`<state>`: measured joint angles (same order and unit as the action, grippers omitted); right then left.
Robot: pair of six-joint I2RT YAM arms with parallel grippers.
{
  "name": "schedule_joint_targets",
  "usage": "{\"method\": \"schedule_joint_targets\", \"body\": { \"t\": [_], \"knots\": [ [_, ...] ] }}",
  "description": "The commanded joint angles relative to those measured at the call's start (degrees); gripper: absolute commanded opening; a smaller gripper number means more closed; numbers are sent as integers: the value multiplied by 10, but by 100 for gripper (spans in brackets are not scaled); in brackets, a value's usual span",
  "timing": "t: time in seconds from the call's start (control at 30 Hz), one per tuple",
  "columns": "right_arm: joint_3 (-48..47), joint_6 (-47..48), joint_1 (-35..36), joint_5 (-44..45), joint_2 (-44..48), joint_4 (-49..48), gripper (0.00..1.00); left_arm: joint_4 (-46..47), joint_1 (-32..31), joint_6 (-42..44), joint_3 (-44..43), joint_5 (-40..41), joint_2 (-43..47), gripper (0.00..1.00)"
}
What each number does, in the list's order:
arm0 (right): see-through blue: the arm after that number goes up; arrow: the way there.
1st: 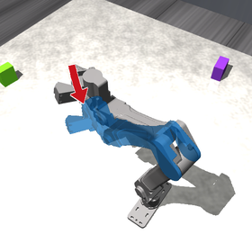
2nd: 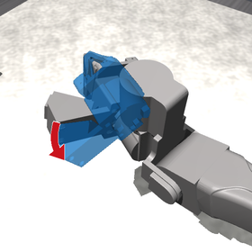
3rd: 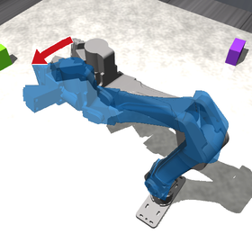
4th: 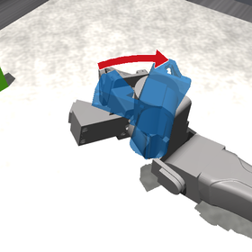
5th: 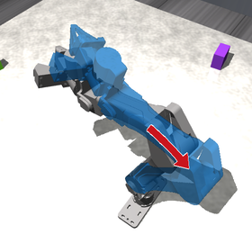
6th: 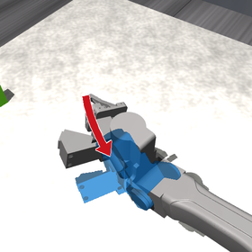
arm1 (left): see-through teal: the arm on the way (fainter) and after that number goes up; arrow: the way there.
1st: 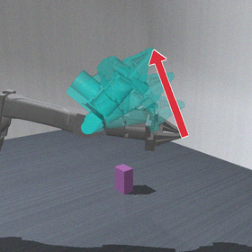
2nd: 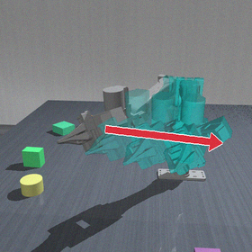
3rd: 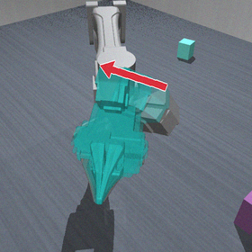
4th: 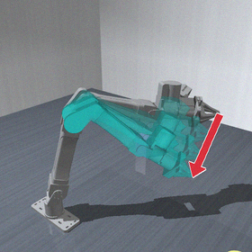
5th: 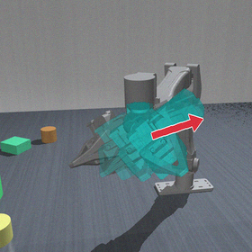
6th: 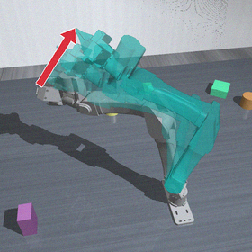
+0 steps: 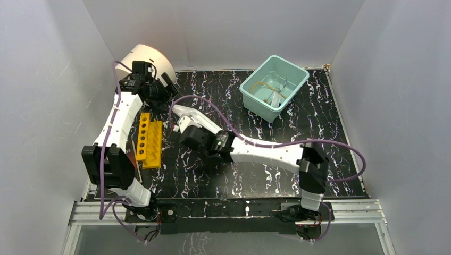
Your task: Organize the chemistry lab equipment
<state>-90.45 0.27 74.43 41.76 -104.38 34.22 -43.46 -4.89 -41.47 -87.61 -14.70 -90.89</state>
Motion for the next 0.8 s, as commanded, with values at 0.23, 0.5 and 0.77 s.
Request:
{"method": "schedule_joint_targets", "body": {
  "t": [0.23, 0.5, 0.77],
  "knots": [
    [33, -86, -175, -282, 121, -107, 4, 8, 11, 37, -72, -3, 47, 95],
    [25, -172, -283, -431, 139, -169, 4, 27, 11, 48, -37, -35, 58, 98],
    [-7, -308, -391, -499, 110, -245, 6, 40, 11, 49, 2, -67, 59, 98]
  ]
}}
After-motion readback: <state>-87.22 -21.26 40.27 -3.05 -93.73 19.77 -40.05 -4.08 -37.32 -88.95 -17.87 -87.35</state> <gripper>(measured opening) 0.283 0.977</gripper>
